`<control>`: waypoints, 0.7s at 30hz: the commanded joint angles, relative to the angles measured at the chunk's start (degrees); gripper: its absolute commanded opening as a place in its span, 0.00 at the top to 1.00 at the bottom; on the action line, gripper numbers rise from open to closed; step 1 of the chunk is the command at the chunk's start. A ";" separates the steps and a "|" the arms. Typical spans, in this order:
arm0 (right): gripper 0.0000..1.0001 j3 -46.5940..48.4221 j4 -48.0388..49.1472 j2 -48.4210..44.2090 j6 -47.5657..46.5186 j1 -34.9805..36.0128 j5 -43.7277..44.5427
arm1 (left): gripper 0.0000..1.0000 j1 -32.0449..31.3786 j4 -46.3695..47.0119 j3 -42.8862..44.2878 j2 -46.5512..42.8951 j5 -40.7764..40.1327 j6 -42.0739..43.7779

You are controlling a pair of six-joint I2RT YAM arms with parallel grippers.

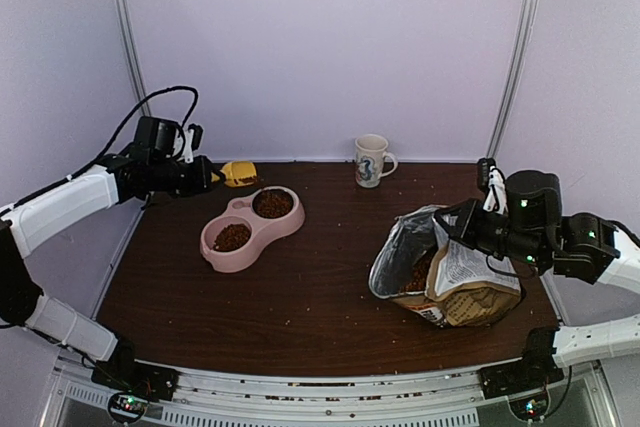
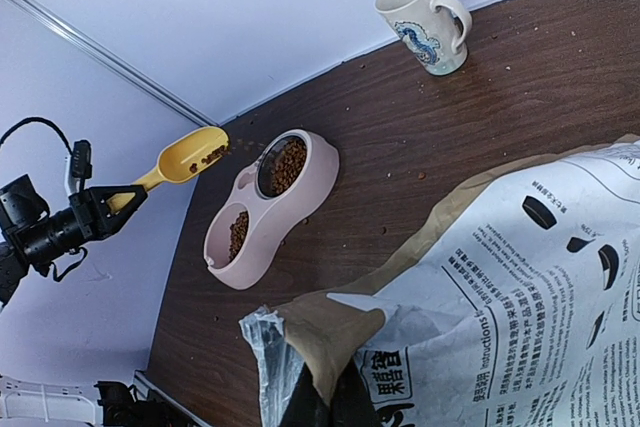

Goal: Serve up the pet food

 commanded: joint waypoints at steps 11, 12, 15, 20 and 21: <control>1.00 1.49 2.16 0.54 -0.43 -0.60 1.96 | 1.00 -7.79 -5.79 4.59 -3.45 -11.90 15.15; 1.00 1.45 2.19 0.53 -0.39 -0.59 2.09 | 1.00 -7.83 -5.68 4.55 -3.64 -11.38 15.23; 1.00 1.52 1.99 0.44 -0.39 -0.64 2.19 | 1.00 -7.99 -4.76 4.01 -4.67 -7.42 14.91; 1.00 1.47 1.74 0.06 -0.43 -0.60 2.52 | 1.00 -10.46 -3.22 1.57 -7.89 -9.41 15.82; 1.00 1.43 1.68 0.08 -0.39 -0.64 2.59 | 1.00 -10.77 -3.27 0.91 -8.55 -9.48 15.89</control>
